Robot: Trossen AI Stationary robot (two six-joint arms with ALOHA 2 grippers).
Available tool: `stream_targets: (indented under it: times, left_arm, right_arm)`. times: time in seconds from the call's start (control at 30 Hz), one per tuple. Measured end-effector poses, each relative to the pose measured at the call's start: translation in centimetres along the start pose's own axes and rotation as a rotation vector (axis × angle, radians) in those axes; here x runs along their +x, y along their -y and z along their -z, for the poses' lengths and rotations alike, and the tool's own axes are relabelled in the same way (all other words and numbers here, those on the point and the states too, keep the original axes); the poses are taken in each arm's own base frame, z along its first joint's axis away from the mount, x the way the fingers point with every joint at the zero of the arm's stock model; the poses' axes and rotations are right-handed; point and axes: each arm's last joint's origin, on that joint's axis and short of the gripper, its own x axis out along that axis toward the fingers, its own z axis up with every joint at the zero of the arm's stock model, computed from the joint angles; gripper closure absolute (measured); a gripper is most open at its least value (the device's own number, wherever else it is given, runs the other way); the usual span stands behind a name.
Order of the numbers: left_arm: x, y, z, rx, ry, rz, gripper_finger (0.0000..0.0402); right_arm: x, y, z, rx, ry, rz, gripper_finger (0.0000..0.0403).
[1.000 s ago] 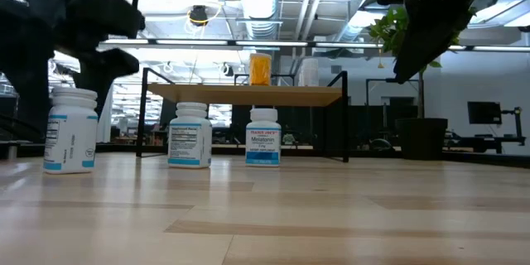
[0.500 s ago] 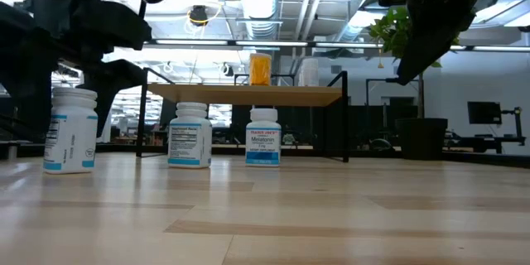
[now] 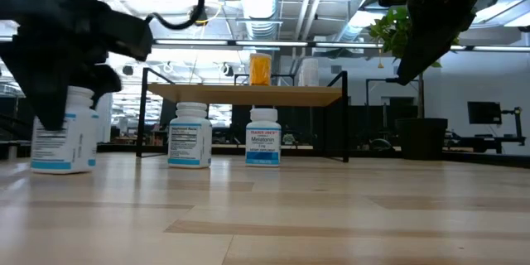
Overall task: Pick and place medicine bottles onto shelf by color
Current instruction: Put the bottom white pill bottle on the shelf
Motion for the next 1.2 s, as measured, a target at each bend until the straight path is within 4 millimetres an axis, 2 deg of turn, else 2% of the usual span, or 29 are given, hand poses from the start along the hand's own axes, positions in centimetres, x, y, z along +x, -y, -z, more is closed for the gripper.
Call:
stream_targets:
  times: [0.07,0.13,0.3,0.53,0.67,0.8,0.9,1.0,1.1,1.2]
  left_arm:
    - [0.0,0.1,0.1,-0.093,-0.018,0.019,0.0150]
    - [0.0,0.1,0.2,-0.097,-0.046,0.043,0.0150]
    - [0.0,0.5,0.7,0.294,-0.046,0.025,0.0150]
    - [0.0,0.1,0.4,0.949,-0.025,-0.162,0.0150]
    - [-0.2,-0.1,0.2,1.166,-0.039,-0.281,0.0150]
    - [-1.3,0.8,-0.7,1.238,-0.003,-0.322,0.0150]
    - [-2.9,2.2,-1.7,1.161,0.079,-0.287,0.0150]
    - [-4.4,3.4,-2.5,0.918,0.172,-0.244,0.0150]
    - [-5.5,3.8,-3.1,0.477,0.250,-0.204,0.0150]
    - [-6.2,3.7,-2.9,0.022,0.244,-0.164,0.0150]
  right_arm:
    - [0.0,0.0,0.0,0.000,0.000,0.000,0.0097]
    - [0.0,0.0,0.0,0.000,0.000,0.000,0.0097]
    - [0.0,0.0,0.0,0.000,0.000,0.000,0.0097]
    - [0.0,0.0,0.0,-0.001,0.000,0.000,0.0097]
    - [0.0,0.0,0.0,0.000,0.000,0.000,0.0097]
    - [0.0,0.0,0.0,-0.001,0.000,0.000,0.0097]
    - [0.0,0.0,0.0,-0.001,0.000,0.000,0.0097]
    - [0.0,0.0,0.0,-0.003,0.000,-0.001,0.0097]
    - [0.0,0.0,0.0,-0.003,0.000,-0.001,0.0097]
    - [0.0,0.0,0.0,-0.003,0.000,-0.001,0.0097]
